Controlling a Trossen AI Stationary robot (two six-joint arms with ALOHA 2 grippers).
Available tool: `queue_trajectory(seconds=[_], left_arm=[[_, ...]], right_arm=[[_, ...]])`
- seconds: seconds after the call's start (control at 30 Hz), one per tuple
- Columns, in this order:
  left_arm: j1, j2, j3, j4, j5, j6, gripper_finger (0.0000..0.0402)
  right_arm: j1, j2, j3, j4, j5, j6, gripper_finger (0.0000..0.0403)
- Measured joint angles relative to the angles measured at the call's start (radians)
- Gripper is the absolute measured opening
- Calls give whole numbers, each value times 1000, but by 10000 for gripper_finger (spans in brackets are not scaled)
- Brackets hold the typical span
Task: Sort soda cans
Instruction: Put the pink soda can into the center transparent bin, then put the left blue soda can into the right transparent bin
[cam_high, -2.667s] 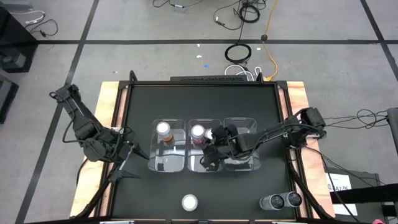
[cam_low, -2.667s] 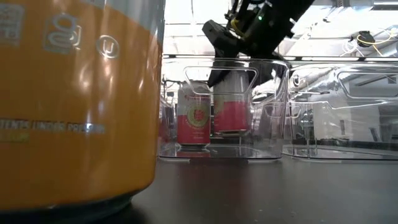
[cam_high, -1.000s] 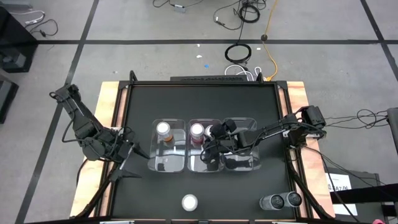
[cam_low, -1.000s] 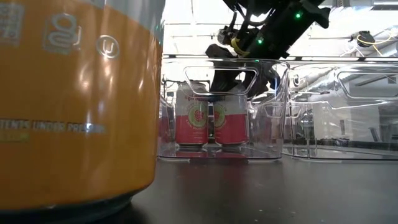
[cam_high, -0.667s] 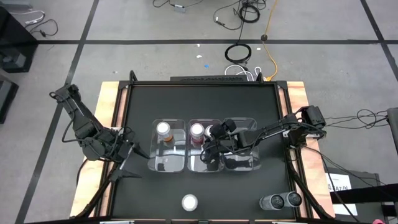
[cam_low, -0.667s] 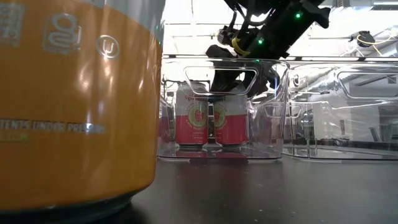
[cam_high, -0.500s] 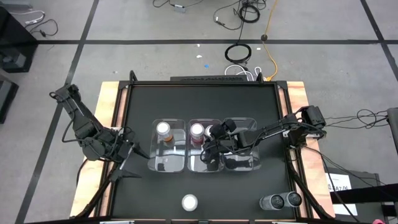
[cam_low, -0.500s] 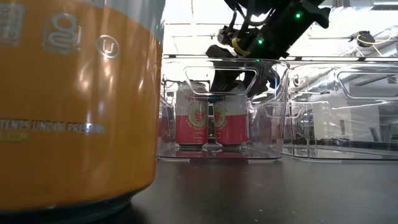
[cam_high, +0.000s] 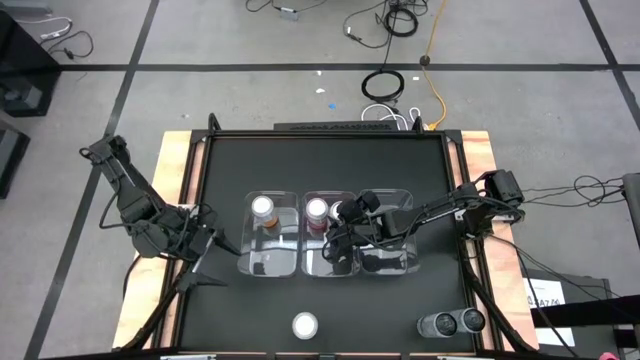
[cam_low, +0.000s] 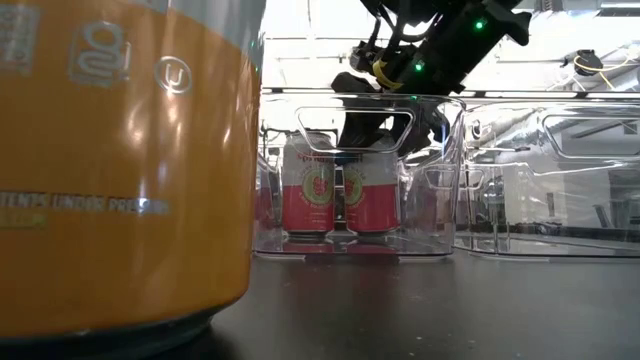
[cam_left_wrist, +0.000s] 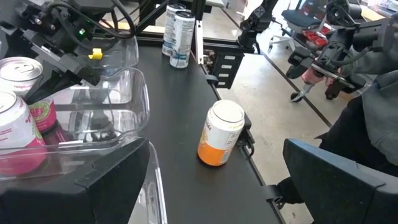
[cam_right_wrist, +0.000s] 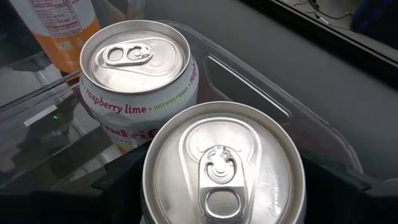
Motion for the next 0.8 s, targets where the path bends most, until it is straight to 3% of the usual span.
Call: queue_trajectory(seconds=[0.13, 0.47, 0.8], left_arm=[[0, 0, 0, 0, 0, 0, 380], [0, 0, 0, 6, 0, 0, 380], [0, 0, 0, 5, 0, 0, 380]], right_arm=[[0, 0, 0, 0, 2, -13, 324], [0, 0, 2, 2, 8, -22, 396], [0, -126, 1, 0, 6, -137, 392]])
